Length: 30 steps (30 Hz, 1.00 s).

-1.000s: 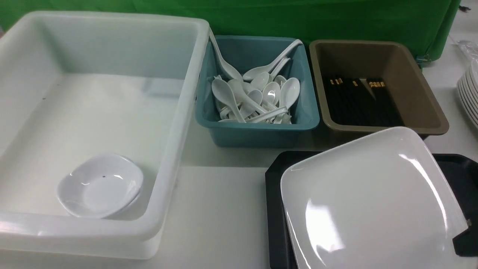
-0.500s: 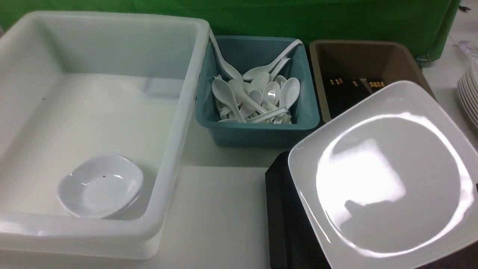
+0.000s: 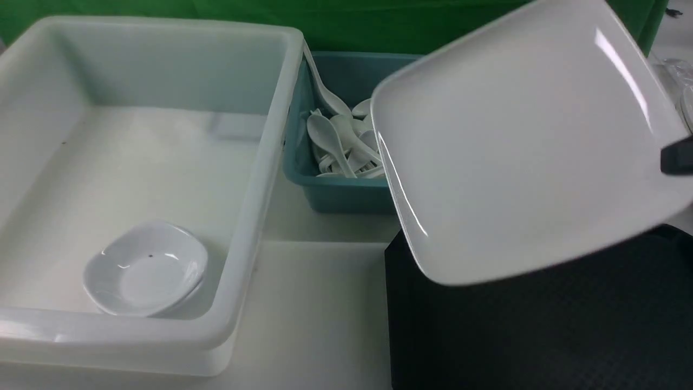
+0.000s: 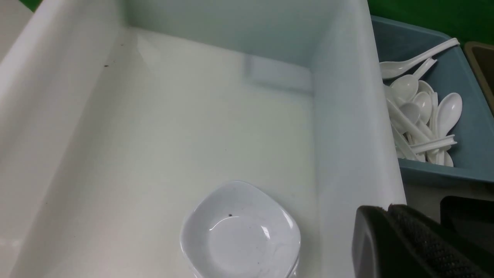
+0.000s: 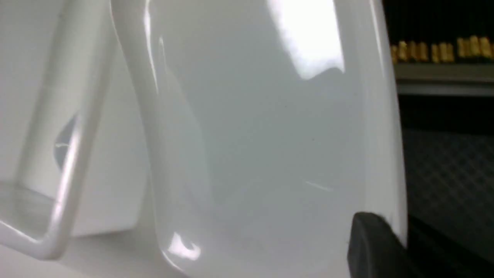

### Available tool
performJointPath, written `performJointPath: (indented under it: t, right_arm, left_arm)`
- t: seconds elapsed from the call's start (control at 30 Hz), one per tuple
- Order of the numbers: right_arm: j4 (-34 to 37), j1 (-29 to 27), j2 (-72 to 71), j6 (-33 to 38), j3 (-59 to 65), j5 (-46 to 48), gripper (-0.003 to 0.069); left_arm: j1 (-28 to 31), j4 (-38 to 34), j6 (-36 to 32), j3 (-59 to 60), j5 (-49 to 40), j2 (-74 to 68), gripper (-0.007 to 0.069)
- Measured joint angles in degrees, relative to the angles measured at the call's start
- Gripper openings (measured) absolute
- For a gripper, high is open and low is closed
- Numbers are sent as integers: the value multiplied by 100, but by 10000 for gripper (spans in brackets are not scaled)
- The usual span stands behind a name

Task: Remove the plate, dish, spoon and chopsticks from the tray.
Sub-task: Use the right arm to put the plate into the large storage box on the left

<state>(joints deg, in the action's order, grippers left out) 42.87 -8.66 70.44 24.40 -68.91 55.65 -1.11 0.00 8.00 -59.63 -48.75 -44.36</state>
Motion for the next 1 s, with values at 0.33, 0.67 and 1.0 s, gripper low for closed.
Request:
performJointPath:
  t: [0.33,0.67,1.0]
  right_arm:
    - [473,1678,1483,-263,-1435,-1429,50]
    - [554,3834,3701,-723,-3372,-3576,50]
    - [567,4542,5018,-1109,-4123,-4623,50]
  left_arm:
    - [0,0,146,0,5,0,10]
    - [0,0,303,0,5,0,10]
    - [0,0,353,0,-14,0,10]
